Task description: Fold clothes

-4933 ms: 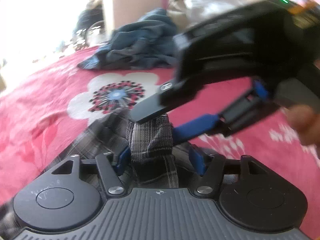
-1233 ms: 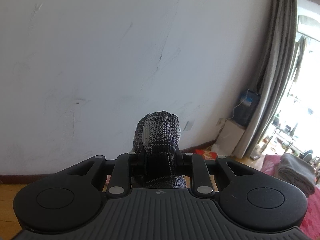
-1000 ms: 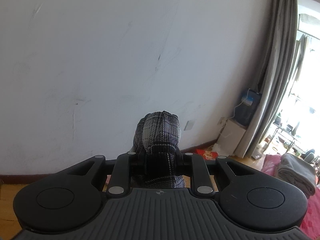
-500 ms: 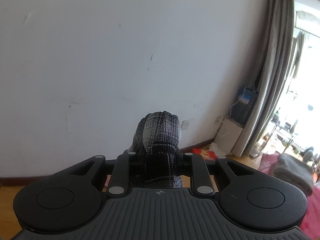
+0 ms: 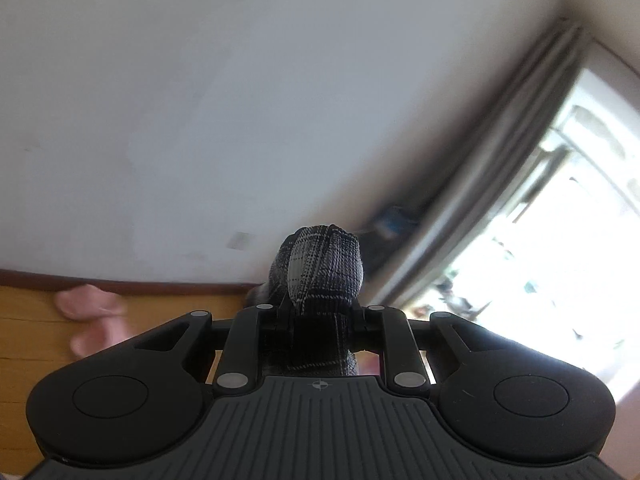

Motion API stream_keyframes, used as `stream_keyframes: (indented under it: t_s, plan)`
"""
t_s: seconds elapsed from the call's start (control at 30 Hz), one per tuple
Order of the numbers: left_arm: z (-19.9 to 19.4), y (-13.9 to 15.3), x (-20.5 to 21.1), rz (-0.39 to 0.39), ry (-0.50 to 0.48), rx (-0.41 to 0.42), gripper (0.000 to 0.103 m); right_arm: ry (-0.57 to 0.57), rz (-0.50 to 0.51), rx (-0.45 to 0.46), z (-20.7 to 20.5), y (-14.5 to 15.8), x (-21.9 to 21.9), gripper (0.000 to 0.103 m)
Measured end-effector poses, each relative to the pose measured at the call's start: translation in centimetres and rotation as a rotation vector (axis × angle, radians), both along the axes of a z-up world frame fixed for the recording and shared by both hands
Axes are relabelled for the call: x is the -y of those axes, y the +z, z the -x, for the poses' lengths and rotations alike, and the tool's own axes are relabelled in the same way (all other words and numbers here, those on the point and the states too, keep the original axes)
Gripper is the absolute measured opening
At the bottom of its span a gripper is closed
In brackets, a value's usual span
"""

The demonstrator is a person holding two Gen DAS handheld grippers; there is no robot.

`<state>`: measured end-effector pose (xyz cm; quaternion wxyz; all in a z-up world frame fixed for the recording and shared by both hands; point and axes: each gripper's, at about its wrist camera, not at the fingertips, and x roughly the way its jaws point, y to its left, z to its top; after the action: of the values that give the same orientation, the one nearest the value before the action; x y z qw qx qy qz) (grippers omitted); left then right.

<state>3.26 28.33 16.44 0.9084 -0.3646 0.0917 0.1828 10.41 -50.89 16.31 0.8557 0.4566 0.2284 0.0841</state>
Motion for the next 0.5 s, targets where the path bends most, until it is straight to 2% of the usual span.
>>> stream_keyframes:
  t_s: [0.13,0.2,0.27,0.37,0.5]
  plan:
    - [0.7,-0.4,3.4,0.020,-0.082,0.022,0.019,-0.110,0.097,0.027,4.0,3.4,5.9,0.010]
    - [1.4,-1.9,4.4,0.038,-0.105,0.004,0.019,-0.177,0.114,0.011,6.3,3.3,9.3,0.010]
    - [1.8,-4.1,4.8,0.045,-0.124,-0.028,0.019,-0.234,0.136,-0.029,8.3,1.6,12.4,0.010]
    - [3.7,-8.8,5.6,0.023,-0.155,-0.115,0.019,-0.289,0.187,-0.169,9.9,-4.6,15.7,0.010]
    - [6.4,-17.4,5.3,0.039,-0.172,-0.287,0.019,-0.309,0.215,-0.503,10.4,-17.4,17.9,0.010]
